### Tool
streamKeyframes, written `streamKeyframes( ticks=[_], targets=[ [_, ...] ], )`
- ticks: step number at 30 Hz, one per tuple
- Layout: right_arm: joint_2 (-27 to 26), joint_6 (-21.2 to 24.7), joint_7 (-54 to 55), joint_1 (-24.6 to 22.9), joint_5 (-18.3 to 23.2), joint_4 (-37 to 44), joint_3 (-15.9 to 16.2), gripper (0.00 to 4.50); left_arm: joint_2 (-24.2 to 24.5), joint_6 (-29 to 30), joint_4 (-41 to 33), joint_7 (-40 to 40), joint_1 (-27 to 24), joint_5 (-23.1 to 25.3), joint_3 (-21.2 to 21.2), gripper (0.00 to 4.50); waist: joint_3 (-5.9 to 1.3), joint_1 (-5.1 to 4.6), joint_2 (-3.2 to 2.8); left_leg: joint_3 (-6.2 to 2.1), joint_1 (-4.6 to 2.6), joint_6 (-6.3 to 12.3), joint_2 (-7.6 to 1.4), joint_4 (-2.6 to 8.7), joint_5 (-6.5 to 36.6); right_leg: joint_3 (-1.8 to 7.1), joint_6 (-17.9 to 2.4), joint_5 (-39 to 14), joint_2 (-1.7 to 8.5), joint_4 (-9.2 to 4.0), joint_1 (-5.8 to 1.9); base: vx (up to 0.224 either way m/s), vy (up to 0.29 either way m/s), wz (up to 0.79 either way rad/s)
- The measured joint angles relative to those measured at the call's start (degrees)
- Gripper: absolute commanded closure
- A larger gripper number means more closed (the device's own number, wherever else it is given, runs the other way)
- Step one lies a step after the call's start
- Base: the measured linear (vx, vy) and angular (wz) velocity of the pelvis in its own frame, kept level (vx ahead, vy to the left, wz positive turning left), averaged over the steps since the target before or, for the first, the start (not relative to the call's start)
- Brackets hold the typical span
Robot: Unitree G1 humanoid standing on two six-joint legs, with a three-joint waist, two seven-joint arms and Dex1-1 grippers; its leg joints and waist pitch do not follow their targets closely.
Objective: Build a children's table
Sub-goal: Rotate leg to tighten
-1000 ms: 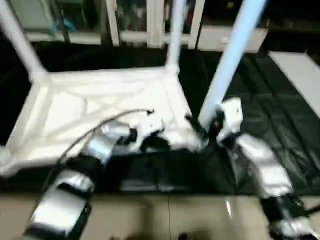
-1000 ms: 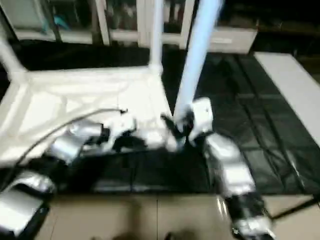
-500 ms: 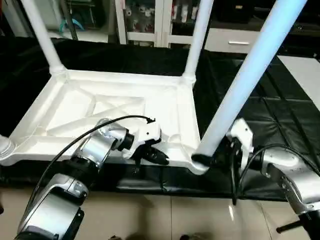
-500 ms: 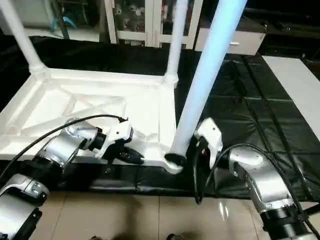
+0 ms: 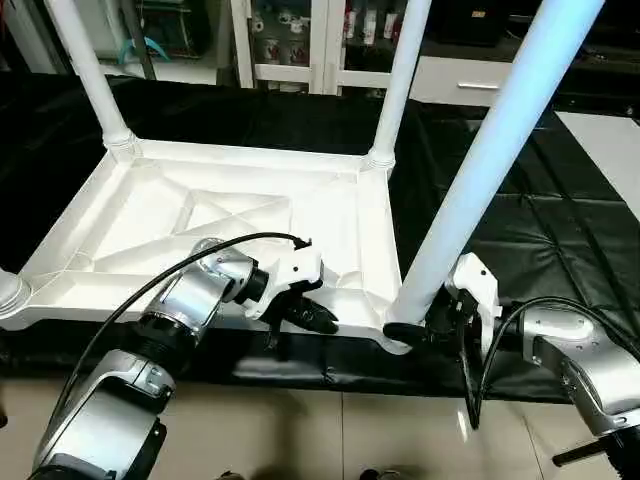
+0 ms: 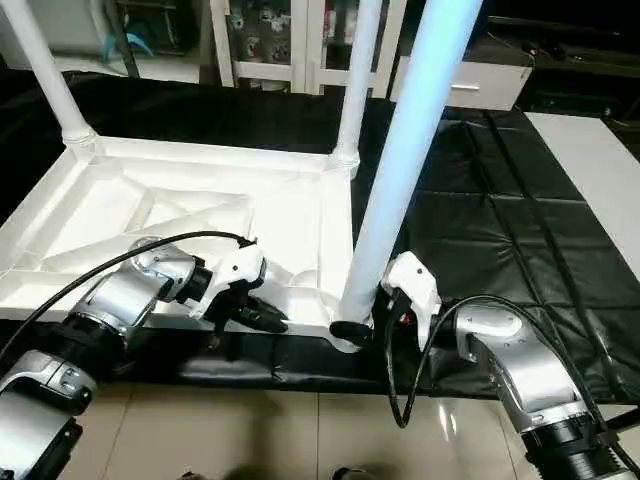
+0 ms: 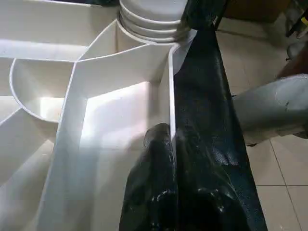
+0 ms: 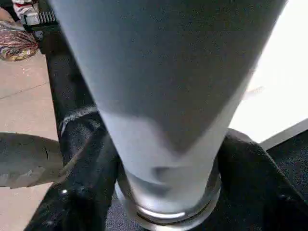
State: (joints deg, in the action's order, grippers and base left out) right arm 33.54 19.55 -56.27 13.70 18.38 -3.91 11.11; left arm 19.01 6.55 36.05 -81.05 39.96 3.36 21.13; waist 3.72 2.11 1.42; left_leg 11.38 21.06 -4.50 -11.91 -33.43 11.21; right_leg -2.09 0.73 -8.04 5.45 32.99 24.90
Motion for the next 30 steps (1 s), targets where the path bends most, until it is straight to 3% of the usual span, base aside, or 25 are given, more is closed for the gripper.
streamKeyframes(
  ticks=[5,13,16,19,24,28,30],
  targets=[
    [0.22,-0.02,-0.29,-0.04,-0.08,0.48,0.09,1.89,0.17,0.81,-0.94,0.0,-0.38,0.01,0.0,4.5,0.0,-0.09,0.0,0.0,0.0,0.0,0.0,0.0,0.0,-0.01,0.01,0.0,0.0,0.0,0.0,0.0,0.0,0.0],
    [-0.74,0.26,0.15,-0.23,-0.07,0.41,-0.13,1.98,0.59,2.0,-2.11,0.04,-1.05,-0.16,-0.01,4.5,-0.08,-0.26,0.13,0.01,-0.03,0.0,-0.04,0.07,0.0,-0.03,0.07,-0.06,-0.05,0.01,-0.02,0.0,0.0,0.0],
    [-8.91,0.14,10.08,1.1,-1.19,-4.42,-3.16,1.99,-0.96,1.96,0.98,6.14,-0.03,0.8,-2.4,4.5,-0.3,-0.96,0.59,-0.06,-0.07,-0.02,-0.03,0.01,0.01,-0.05,0.24,-0.17,-0.1,0.04,-0.14,0.0,0.0,0.0],
    [-12.7,0.1,18.73,3.02,-2.35,-7.42,-4.67,1.99,-3.42,1.99,3.65,11.97,1.38,1.71,-2.95,4.5,-0.3,-2.05,0.59,-0.3,-0.08,-0.03,0.05,-0.09,0.01,-0.05,0.34,-0.23,-0.02,-0.25,-0.07,-0.018,0.001,-0.03],
    [-18.19,-0.06,30.25,5.32,-3.63,-10.96,-6.88,2.0,-6.84,1.93,7.9,19.31,3.63,2.86,-3.51,4.5,-0.33,-2.69,0.58,-0.32,-0.04,-0.02,0.06,-0.09,0.0,-0.1,0.33,-0.22,-0.03,-0.98,-0.12,0.0,0.0,0.0],
    [-27.19,-1.47,48.07,12.15,-7.04,-19.87,-11.78,2.0,-12.93,1.92,15.74,32.78,7.73,4.31,-5.42,4.5,-0.27,-3.29,0.48,-0.29,0.04,0.0,0.17,-0.26,-0.01,-0.05,0.32,-0.22,0.05,-1.11,-0.06,0.0,0.0,0.0],
    [-28.89,-1.96,53.84,14.39,-7.24,-22.56,-13.24,2.0,-14.93,2.33,17.17,36.96,8.59,4.64,-5.41,4.5,-0.23,-3.27,0.39,-0.28,0.05,0.0,0.18,-0.23,0.0,-0.08,0.32,-0.22,0.05,-1.31,-0.08,0.0,0.0,0.0]
  ],
)
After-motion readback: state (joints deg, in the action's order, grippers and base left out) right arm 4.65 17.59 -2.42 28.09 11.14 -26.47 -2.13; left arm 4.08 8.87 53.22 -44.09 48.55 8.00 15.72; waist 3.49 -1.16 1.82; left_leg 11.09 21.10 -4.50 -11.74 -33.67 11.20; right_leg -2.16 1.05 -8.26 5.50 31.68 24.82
